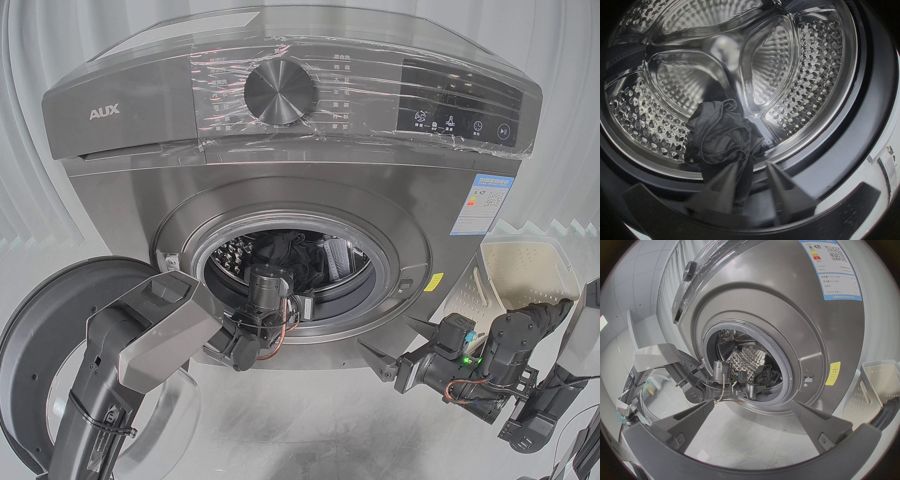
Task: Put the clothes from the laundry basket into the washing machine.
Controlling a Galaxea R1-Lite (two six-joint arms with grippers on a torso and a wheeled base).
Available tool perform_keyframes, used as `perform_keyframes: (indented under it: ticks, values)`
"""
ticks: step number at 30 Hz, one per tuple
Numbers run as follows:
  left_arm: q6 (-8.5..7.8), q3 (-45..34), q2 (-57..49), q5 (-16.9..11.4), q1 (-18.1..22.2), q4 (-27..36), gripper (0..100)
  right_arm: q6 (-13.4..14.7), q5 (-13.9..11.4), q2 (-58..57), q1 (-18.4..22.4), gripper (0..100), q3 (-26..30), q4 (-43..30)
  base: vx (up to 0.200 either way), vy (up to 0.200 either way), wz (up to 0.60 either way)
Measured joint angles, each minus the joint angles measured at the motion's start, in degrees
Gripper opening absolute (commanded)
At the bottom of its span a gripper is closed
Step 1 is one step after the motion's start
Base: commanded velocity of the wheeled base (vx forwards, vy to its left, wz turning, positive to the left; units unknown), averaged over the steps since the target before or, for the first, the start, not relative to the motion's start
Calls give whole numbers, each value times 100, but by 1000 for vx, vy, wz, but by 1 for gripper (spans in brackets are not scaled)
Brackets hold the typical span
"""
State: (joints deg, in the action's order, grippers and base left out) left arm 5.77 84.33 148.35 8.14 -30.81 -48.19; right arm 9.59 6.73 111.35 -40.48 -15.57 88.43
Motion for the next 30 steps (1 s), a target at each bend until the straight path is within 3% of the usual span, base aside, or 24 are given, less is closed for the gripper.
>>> perform_keyframes:
  ticks: [25,26,30]
  values:
    - [2,709,69,219,284,-118,0,-2,2,0,0,100,-59,4,0,0,0]
    - [0,690,68,219,291,-116,100,-2,2,0,2,100,-59,6,0,0,0]
    - [-9,390,-41,176,267,-94,100,0,2,1,5,100,-59,6,0,0,0]
